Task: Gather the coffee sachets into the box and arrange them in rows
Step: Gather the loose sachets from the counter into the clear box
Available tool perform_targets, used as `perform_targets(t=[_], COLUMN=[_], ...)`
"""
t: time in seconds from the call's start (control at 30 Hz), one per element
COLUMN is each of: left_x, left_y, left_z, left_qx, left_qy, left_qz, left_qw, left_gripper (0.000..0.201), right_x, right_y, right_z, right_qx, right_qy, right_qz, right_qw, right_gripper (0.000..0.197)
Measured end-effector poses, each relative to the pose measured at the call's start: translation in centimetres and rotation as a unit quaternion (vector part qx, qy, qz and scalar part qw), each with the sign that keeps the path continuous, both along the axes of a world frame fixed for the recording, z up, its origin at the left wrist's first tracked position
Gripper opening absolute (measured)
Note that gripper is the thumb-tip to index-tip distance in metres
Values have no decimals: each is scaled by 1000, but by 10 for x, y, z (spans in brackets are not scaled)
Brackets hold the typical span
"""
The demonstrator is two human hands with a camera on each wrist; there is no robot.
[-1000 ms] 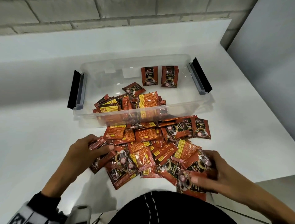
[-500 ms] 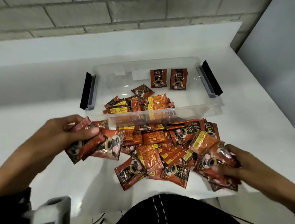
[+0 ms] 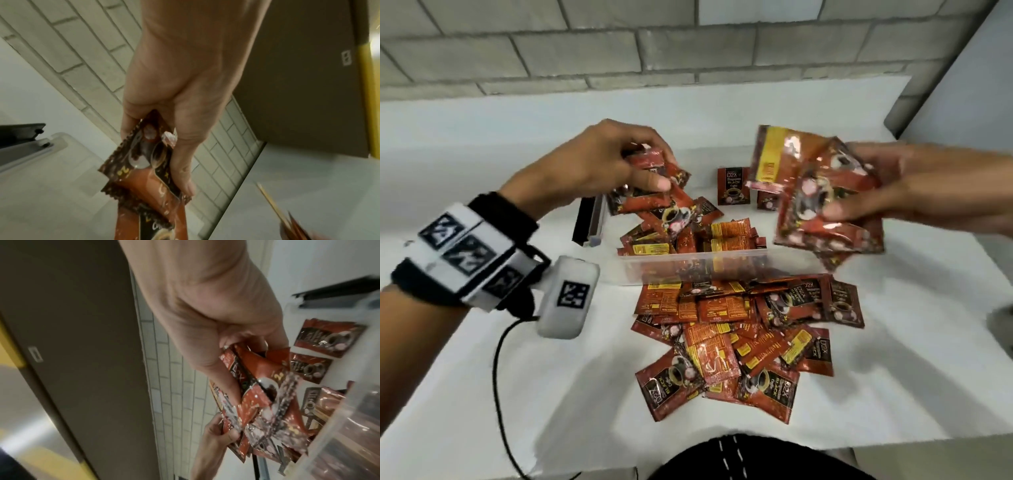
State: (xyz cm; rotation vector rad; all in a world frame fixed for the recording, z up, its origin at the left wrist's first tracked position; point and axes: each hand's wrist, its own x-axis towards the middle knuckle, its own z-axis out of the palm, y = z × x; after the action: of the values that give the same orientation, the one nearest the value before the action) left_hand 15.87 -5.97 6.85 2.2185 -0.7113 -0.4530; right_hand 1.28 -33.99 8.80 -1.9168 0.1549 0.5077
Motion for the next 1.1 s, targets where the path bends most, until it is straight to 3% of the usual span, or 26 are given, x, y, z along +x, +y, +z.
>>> perform_targets(t=[0.13, 0.23, 0.37, 0.47, 0.57, 0.73, 0.83, 0.9, 1.0, 1.1], left_x=[12, 16, 20, 19, 16, 21, 16, 14, 10, 3], left_y=[-7, -12, -16, -15, -12, -7, -11, -14, -13, -5], left_z=[-20, -35, -51, -59, -61, -66, -69, -70, -59, -42], left_qx=[105, 190, 336, 404, 403, 375, 381, 424, 453, 419], left_qy=[55, 17, -14, -25, -29, 23, -7, -14, 6, 3], left_qz=[-58, -90, -129, -119, -126, -185, -172, -183, -191, -169], left_qw=[991, 977, 933, 907, 906, 908, 908, 887, 871, 892], left_gripper=[34, 40, 52, 74, 93, 98, 86, 85, 96, 103], right_x=[60, 93, 116, 117, 114, 111, 110, 109, 106, 102], right_y=[21, 38, 55, 64, 68, 66, 68, 69, 68, 60], right_z=[-2, -22, -51, -67, -74, -82, -85, -85, -77, -54], right_qx=[-84, -119, -168, -215, -281, -267, -327, -343, -300, -265], right_qy=[25, 68, 132, 138, 102, 108, 102, 98, 100, 57], right_qz=[60, 101, 163, 193, 214, 225, 283, 307, 307, 282], right_qw=[994, 985, 963, 947, 930, 931, 896, 882, 898, 920], right_gripper=[45, 43, 48, 50, 65, 99, 83, 75, 78, 69])
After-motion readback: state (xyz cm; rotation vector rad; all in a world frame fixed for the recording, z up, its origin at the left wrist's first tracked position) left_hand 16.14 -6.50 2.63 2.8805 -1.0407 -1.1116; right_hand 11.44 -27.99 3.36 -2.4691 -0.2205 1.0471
